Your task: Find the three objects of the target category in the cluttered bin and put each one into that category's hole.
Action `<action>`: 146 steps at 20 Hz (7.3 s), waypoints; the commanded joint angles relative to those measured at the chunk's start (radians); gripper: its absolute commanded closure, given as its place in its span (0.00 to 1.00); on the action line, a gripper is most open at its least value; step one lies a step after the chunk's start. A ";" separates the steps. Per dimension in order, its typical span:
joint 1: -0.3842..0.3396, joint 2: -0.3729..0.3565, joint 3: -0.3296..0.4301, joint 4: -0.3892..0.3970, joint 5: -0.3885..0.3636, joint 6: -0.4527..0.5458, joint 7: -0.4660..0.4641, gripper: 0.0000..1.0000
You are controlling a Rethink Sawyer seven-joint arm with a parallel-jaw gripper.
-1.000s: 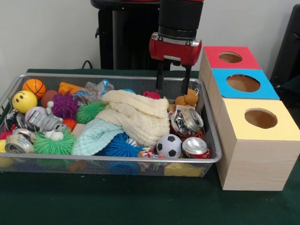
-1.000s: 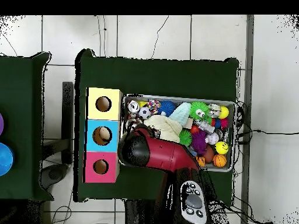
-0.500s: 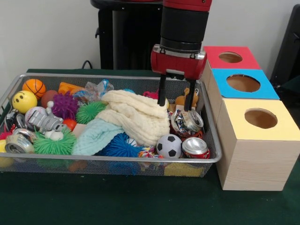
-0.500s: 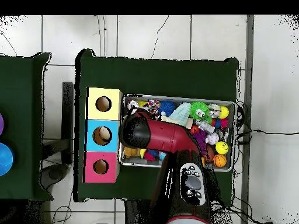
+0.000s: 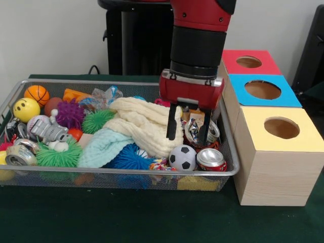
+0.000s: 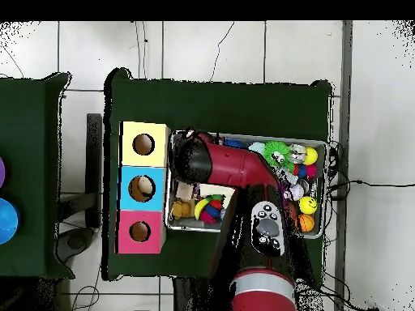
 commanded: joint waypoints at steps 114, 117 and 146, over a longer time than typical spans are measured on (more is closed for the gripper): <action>-0.240 -0.018 0.329 0.076 -0.444 0.353 -0.173 0.00; -0.234 -0.003 0.313 0.060 -0.464 0.320 -0.164 0.00; -0.243 0.136 0.262 -0.052 -0.521 0.173 -0.110 0.00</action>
